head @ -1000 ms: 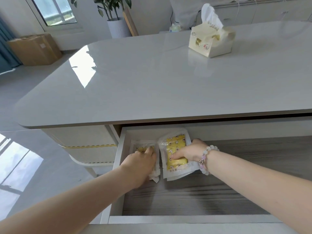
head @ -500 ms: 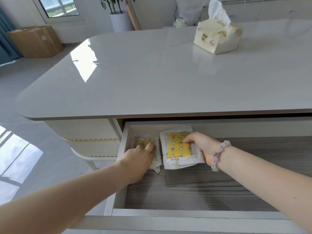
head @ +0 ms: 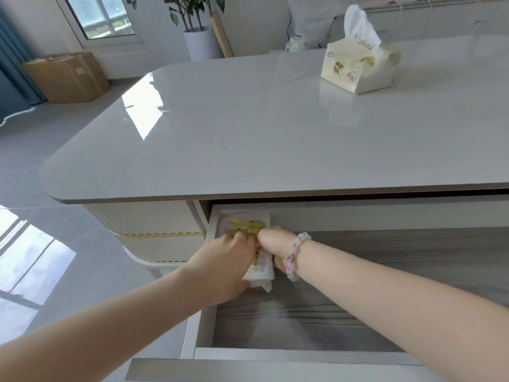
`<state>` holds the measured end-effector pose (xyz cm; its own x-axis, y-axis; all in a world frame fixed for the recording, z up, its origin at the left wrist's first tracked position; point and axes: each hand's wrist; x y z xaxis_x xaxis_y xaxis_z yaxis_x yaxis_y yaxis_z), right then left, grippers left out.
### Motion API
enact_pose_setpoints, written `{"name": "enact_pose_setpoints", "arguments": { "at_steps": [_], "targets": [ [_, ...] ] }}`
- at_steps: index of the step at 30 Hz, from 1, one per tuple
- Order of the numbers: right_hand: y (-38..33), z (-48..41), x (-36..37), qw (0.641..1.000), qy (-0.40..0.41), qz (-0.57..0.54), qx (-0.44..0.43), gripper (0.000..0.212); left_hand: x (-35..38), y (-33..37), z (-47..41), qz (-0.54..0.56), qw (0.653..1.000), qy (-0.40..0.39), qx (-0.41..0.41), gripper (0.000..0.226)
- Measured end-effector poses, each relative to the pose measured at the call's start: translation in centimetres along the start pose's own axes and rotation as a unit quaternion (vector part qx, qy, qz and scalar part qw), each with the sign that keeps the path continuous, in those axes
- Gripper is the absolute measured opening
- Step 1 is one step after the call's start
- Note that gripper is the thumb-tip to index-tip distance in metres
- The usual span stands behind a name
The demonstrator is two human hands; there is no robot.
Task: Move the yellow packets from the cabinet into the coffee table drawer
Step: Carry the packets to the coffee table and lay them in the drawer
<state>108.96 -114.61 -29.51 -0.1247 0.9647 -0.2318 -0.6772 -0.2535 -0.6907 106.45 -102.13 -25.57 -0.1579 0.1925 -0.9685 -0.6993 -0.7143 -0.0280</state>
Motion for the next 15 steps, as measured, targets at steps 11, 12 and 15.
{"name": "enact_pose_setpoints", "arguments": {
  "at_steps": [11,12,15],
  "targets": [
    [0.4,0.1,-0.7,0.931,0.062,0.343,-0.111,0.020,1.7,-0.2,-0.5,-0.052,0.997,-0.049,-0.013,0.031],
    [0.5,0.5,-0.9,0.912,0.083,0.382,-0.125,0.010,1.8,-0.1,-0.5,-0.056,0.997,-0.046,-0.012,0.031],
    [1.4,0.2,-1.4,0.895,0.101,0.415,-0.125,0.032,1.8,0.0,-0.6,-0.046,0.998,-0.031,-0.009,0.035]
  ]
}}
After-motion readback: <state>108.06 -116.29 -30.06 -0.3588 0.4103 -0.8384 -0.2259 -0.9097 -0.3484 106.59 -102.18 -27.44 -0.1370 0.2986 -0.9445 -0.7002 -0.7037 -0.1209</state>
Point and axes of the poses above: each hand's wrist, its own z-axis away from the middle knuckle, its own x-axis out of the palm, y = z × x, and after that the axes turned 9 degrees about z, right-handed
